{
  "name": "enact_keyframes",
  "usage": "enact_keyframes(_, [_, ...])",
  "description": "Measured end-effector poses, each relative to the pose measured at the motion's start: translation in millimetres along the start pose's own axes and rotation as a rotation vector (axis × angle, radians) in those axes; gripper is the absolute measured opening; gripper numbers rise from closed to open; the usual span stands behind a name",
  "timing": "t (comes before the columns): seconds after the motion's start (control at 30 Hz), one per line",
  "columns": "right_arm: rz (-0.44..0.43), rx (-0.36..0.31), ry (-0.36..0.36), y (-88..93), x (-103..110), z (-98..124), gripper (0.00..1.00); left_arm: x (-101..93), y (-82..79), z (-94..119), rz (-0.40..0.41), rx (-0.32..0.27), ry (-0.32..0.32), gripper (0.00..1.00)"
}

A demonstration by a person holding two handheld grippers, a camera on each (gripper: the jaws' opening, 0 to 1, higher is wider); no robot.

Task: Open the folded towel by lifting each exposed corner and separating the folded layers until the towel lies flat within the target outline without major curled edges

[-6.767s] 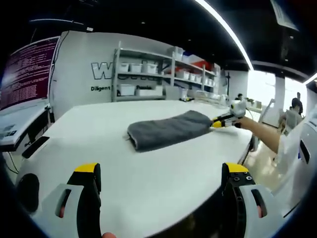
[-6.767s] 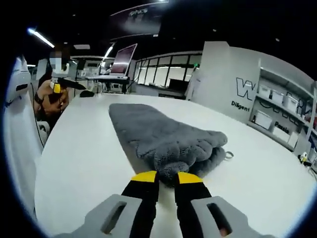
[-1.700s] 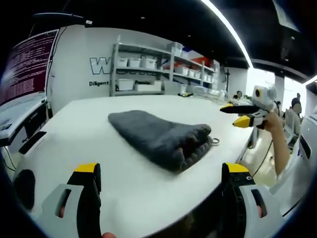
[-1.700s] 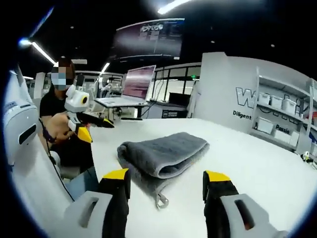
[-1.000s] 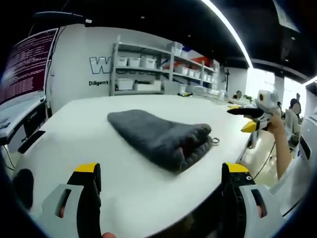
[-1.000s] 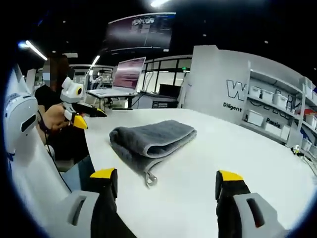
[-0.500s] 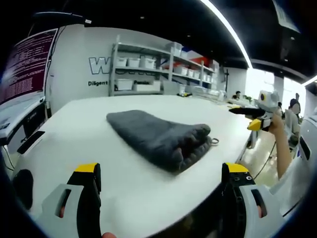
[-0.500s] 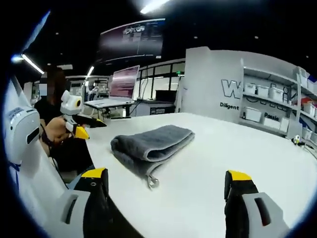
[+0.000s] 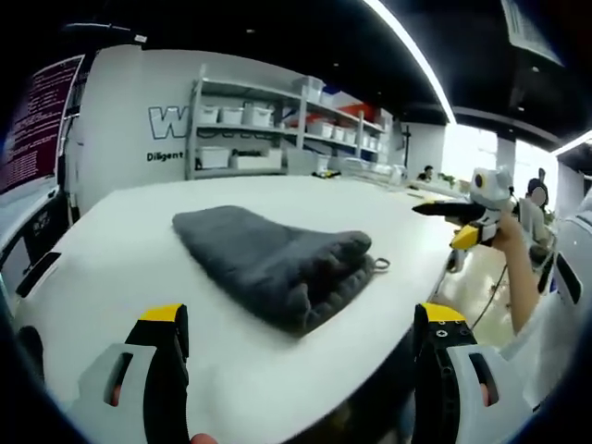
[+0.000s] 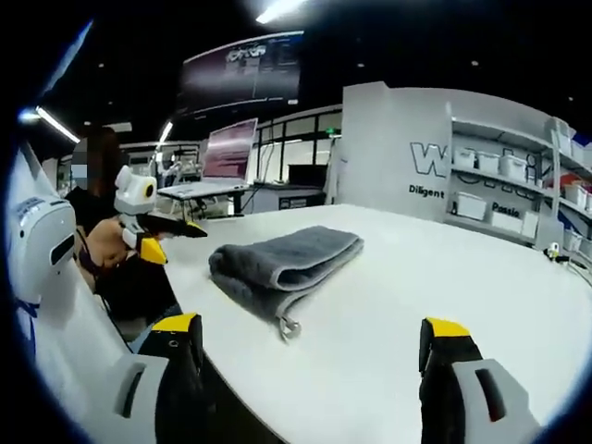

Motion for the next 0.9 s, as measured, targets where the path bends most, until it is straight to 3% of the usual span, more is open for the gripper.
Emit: enact_keyframes(0.9, [-0.021,0.0,0.013,7.6,9.2,13.1,0.99,-42.2,-29.9,-47.1,-0.12,-0.04,0.171,0.88])
Point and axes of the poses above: the point that each gripper's makers call its tool centre point, and the gripper's own axes: z roughly backward along the fingers, x roughly to its left, y roughly out of its underside, the point moved 7 cm from there along z, roughly backward along the fingers, and after that the axes turned 11 degrees about -y, right-handed, at the moved point
